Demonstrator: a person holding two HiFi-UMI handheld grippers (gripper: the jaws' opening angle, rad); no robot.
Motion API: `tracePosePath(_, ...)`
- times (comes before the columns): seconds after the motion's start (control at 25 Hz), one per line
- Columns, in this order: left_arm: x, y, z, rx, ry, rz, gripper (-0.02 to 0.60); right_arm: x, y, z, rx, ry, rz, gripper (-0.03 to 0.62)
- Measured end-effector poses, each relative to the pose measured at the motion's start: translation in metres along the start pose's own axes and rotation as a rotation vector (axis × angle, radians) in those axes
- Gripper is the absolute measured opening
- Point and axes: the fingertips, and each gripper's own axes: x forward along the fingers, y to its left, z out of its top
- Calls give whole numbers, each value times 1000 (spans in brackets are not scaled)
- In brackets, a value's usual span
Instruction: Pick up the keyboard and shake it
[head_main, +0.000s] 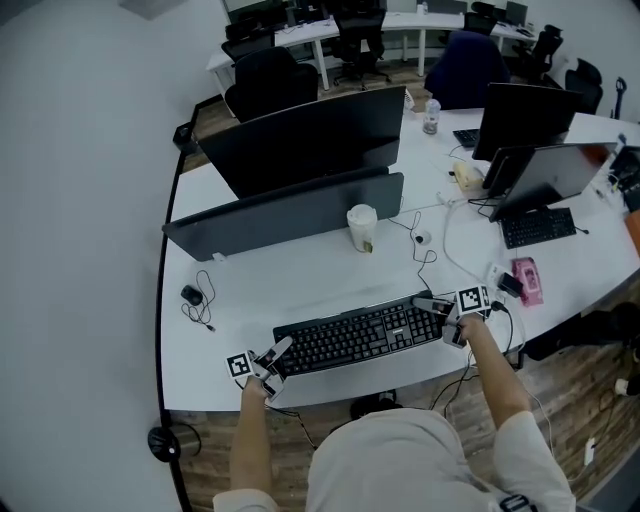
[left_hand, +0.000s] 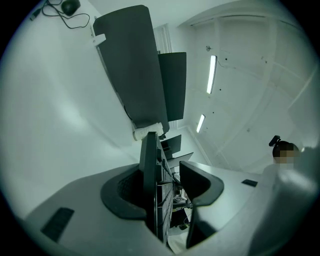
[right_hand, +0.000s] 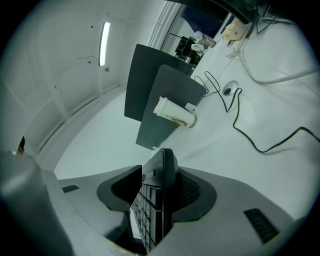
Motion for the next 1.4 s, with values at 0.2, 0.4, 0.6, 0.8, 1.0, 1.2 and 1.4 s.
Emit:
tracePosePath(0.2, 2, 0, -3, -24, -5, -5, 219, -4, -6, -3, 19, -4, 8, 192)
tracePosePath(0.4, 3, 2, -4, -43, -7, -29, 219, -6, -7, -1, 30, 5, 3, 198)
tracePosePath(0.6, 8, 4, -4, -71, -7, -16, 219, -6, -12, 2, 25, 13, -26, 198)
tracePosePath(0.8, 6, 8, -5, -57, -6, -3, 219, -3, -11, 0, 10, 23, -28, 198)
tracePosePath(1.0, 4, 11, -3, -35, -11, 24, 188, -4, -5, 5, -5, 17, -21, 193)
tracePosePath(1.2, 0, 14, -4, -49, -26, 34, 132, -2, -1, 4, -15, 17, -26, 176)
tracePosePath(1.4, -1, 17, -6, -44, -24, 29, 132, -3, -2, 1, -8, 19, -32, 173)
